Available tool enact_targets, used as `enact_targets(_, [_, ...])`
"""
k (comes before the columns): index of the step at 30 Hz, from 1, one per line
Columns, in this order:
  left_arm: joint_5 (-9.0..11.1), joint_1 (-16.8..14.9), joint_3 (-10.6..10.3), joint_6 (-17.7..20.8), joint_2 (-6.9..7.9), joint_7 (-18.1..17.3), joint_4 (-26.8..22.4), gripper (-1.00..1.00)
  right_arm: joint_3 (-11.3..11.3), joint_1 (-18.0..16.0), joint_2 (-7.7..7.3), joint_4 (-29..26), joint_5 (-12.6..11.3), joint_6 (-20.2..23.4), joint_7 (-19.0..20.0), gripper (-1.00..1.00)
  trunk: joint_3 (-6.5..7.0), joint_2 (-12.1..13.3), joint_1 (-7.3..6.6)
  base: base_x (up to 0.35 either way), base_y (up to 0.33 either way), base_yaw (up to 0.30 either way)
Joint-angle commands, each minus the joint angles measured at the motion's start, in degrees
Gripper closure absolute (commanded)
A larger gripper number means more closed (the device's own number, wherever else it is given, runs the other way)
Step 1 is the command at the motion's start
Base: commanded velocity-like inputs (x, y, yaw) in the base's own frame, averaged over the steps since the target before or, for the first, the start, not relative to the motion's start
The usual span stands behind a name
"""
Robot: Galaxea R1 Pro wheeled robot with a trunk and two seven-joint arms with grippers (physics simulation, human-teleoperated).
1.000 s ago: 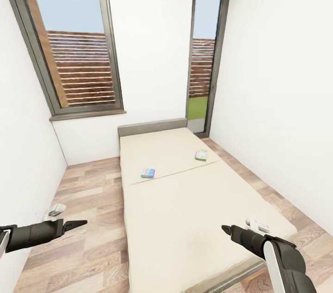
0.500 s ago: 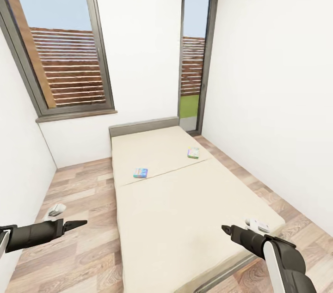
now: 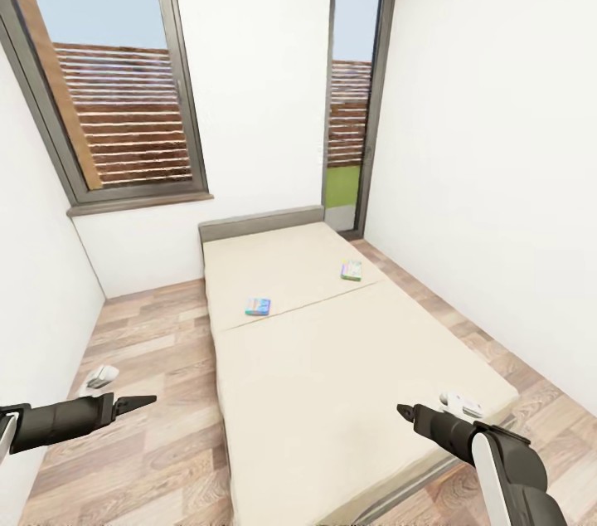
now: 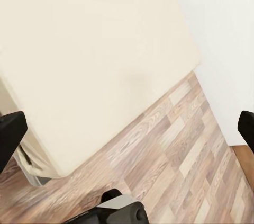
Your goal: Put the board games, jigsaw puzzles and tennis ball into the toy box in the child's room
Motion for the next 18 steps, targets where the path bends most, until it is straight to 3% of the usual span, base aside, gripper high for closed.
enact_targets(1, [-0.05, -0.06, 0.05, 0.54, -0.02, -0.24, -0.01, -1.0, -0.14, -0.07, 0.06, -0.05, -0.25, 0.28, 0.06, -1.0, -0.17, -0.14, 0.04, 0.0, 0.027, 0.0])
enact_targets(11, [-0.05, -0.06, 0.05, 0.54, -0.06, -0.2, -0.01, -1.0, -0.13, -0.06, 0.17, -0.07, -0.25, 0.17, 0.06, -1.0, -0.3, -0.14, 0.04, 0.016, 0.139, 0.0])
enact_targets(18, [-0.05, -0.06, 0.05, 0.54, -0.02, -0.2, -0.01, -1.0, -0.13, -0.05, 0.22, -0.08, -0.25, 0.15, 0.04, -1.0, -0.31, -0.14, 0.04, 0.022, 0.043, 0.0])
